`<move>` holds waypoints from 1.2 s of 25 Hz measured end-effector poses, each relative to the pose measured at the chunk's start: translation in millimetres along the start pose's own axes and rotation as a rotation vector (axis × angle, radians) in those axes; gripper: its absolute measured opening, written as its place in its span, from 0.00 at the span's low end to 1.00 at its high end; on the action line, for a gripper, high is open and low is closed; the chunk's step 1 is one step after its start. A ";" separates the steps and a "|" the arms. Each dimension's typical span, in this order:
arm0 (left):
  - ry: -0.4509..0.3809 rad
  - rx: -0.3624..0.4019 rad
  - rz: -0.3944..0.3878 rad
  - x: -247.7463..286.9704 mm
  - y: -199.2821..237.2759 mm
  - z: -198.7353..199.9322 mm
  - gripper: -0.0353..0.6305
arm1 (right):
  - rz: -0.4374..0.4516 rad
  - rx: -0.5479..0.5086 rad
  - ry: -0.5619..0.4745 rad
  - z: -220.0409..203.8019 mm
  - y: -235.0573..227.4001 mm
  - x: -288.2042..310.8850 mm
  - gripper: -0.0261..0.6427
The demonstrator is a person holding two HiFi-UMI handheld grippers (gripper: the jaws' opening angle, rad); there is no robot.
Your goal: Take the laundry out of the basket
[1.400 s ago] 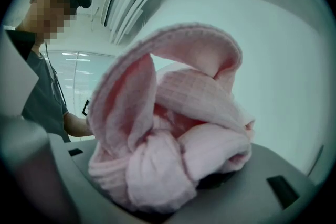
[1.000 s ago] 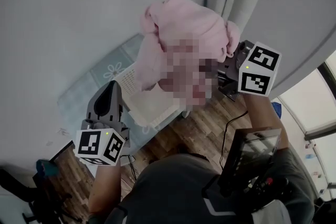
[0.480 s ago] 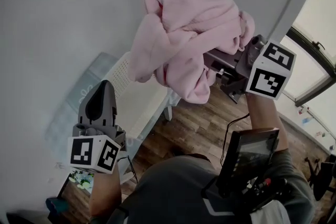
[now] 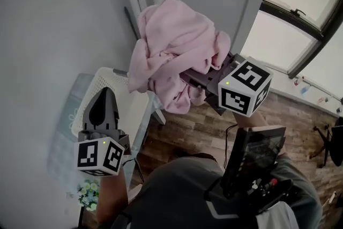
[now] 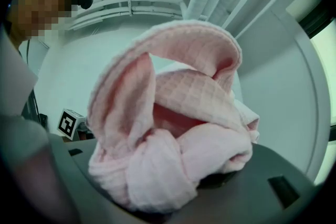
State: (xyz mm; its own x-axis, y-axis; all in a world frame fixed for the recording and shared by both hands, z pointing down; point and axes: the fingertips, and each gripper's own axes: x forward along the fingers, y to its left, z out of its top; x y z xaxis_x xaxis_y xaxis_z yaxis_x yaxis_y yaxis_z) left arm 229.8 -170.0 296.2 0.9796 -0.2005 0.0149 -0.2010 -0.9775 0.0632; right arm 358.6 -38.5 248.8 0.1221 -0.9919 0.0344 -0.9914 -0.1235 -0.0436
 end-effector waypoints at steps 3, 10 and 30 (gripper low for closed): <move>-0.011 0.008 -0.031 -3.1 -26.3 -0.7 0.07 | -0.085 -0.002 -0.020 -6.1 -1.3 -31.0 0.46; 0.015 0.034 -0.062 -17.7 -58.6 8.4 0.07 | -0.205 -0.033 -0.035 -4.9 8.8 -71.0 0.46; 0.057 0.022 -0.104 -9.1 -50.3 -12.5 0.07 | -0.321 -0.005 -0.007 -41.7 3.6 -68.4 0.46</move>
State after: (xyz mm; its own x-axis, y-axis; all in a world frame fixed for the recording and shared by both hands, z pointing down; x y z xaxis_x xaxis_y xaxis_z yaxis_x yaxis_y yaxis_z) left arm 231.0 -118.1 305.3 0.9933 -0.0946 0.0657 -0.0977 -0.9942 0.0452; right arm 344.7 30.1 287.9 0.4292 -0.9024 0.0391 -0.9023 -0.4303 -0.0267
